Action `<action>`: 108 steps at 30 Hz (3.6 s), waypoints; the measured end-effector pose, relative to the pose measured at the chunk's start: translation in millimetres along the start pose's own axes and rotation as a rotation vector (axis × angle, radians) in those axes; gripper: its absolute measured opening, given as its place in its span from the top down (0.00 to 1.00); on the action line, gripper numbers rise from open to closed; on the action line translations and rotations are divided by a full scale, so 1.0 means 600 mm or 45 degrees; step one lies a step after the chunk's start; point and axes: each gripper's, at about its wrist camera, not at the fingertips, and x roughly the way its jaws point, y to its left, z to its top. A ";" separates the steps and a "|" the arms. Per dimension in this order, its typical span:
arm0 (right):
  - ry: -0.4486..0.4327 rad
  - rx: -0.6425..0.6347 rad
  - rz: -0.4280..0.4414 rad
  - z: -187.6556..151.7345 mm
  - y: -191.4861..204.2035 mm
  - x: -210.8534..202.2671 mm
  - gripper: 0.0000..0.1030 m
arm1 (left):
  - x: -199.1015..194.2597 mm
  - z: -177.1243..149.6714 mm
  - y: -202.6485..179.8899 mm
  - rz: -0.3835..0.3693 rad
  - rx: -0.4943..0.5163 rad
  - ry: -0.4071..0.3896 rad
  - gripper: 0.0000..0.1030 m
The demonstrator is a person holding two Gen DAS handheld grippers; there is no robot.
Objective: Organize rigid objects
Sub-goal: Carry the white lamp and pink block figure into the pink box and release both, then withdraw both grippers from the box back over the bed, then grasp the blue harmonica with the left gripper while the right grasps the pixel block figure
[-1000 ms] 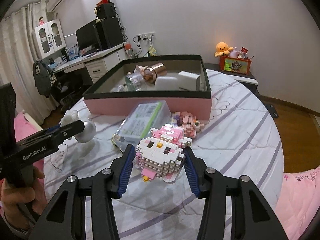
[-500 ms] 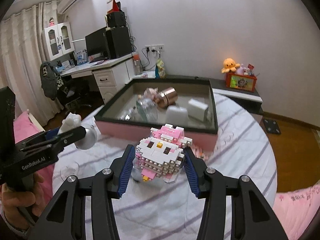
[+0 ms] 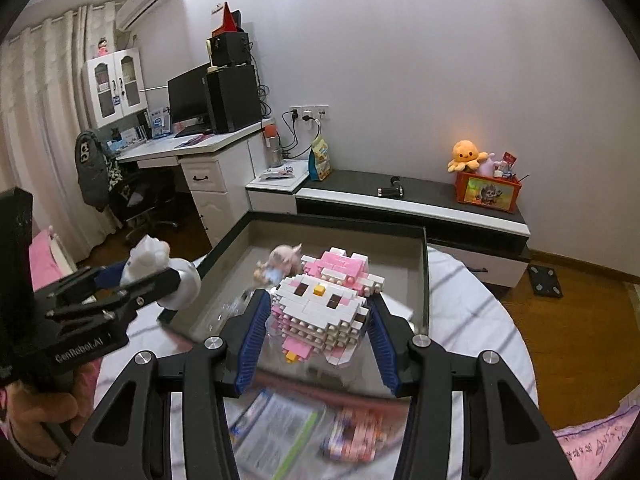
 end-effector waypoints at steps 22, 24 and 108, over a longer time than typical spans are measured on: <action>0.203 0.147 -0.012 -0.002 -0.063 0.151 0.16 | 0.122 0.001 0.006 0.075 -0.012 0.147 0.00; 0.201 0.188 -0.007 -0.007 -0.072 0.144 0.15 | 0.110 -0.001 0.010 0.083 -0.027 0.134 0.00; -0.044 0.229 -0.244 -0.223 -0.019 -0.167 0.00 | -0.071 -0.235 -0.068 0.163 0.048 0.209 0.00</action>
